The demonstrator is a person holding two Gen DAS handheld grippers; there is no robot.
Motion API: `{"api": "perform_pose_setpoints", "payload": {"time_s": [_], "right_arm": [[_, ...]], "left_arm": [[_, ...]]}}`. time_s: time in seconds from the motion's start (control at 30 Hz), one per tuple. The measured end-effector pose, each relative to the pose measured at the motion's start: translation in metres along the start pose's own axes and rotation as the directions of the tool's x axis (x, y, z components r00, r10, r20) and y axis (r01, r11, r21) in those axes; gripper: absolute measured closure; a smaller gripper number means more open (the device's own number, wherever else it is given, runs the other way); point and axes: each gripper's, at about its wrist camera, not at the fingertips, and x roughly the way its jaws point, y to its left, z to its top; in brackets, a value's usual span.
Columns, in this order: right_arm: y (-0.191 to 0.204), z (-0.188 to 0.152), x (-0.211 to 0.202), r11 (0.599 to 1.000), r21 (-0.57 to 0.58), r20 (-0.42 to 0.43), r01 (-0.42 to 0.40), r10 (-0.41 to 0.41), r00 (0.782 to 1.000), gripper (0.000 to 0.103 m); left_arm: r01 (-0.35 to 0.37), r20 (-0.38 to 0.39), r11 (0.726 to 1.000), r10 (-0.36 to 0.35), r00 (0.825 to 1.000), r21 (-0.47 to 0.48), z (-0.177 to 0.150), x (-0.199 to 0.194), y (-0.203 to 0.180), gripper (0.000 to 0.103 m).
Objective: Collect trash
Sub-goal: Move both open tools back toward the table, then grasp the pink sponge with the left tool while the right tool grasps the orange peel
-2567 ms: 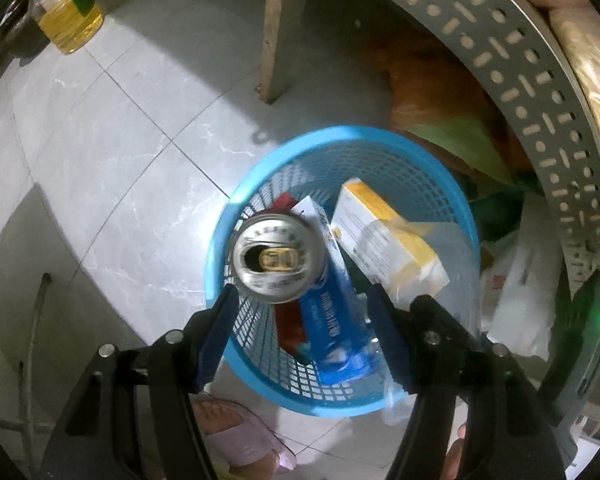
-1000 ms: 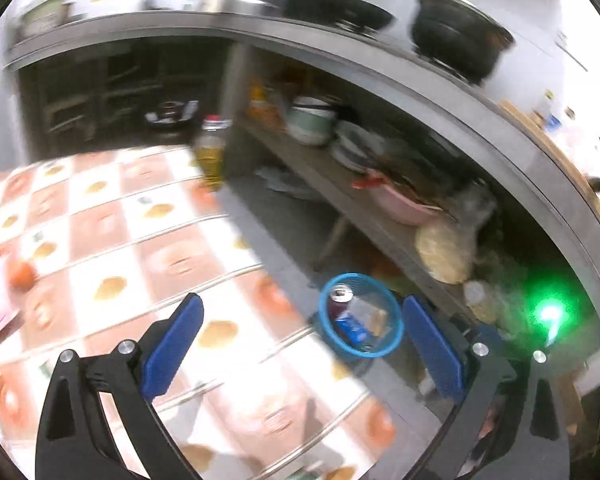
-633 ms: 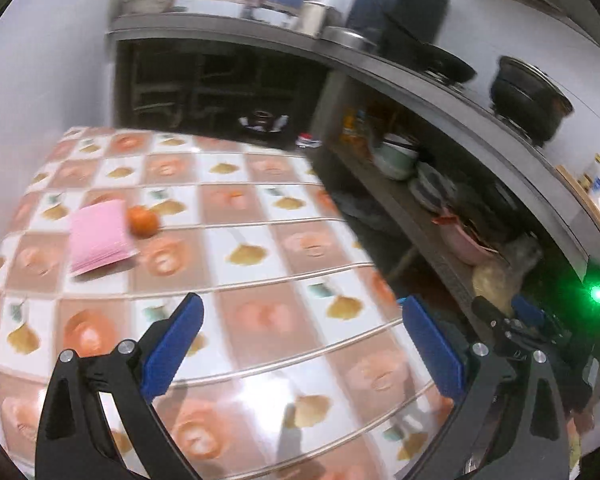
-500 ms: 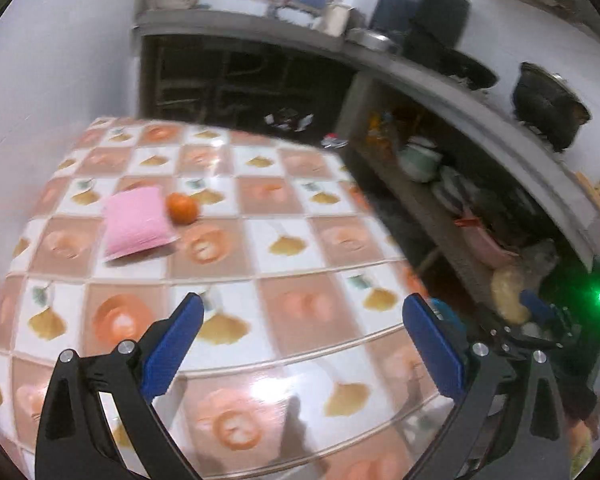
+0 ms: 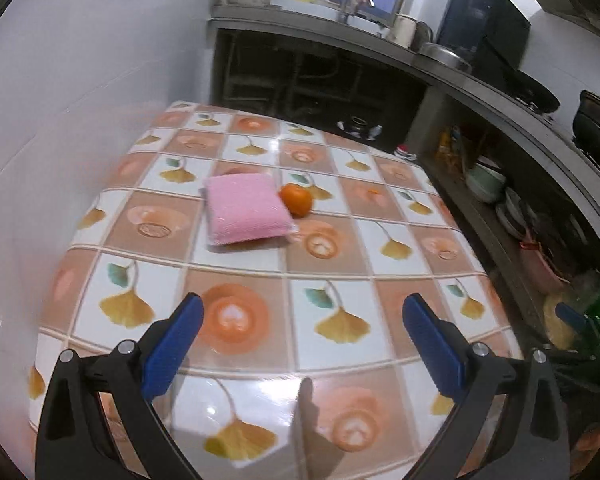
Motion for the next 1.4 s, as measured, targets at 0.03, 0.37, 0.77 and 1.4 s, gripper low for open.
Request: {"api": "perform_pose_setpoints", "payload": {"time_s": [0.03, 0.37, 0.77, 1.4], "right_arm": [[0.001, 0.002, 0.0, 0.999, 0.01, 0.004, -0.038, 0.038, 0.999, 0.008], [0.02, 0.019, 0.01, 0.977, 0.04, -0.03, -0.208, 0.209, 0.978, 0.008], [0.039, 0.103, 0.038, 0.857, 0.07, -0.038, -0.51, 0.513, 0.857, 0.008], [0.188, 0.163, 0.213, 0.832, 0.107, -0.435, -0.545, 0.532, 0.726, 0.044]], "left_arm": [[0.011, 0.001, 1.0, -0.011, 1.0, -0.003, 0.002, 0.002, 0.004, 0.005], [-0.058, -0.076, 0.996, 0.052, 0.996, -0.066, 0.066, 0.071, 0.041, 0.005], [-0.142, -0.248, 0.99, 0.142, 0.958, 0.019, 0.084, 0.17, 0.04, 0.006], [-0.162, -0.201, 0.986, 0.166, 0.965, 0.033, 0.085, 0.165, 0.071, 0.021]]}}
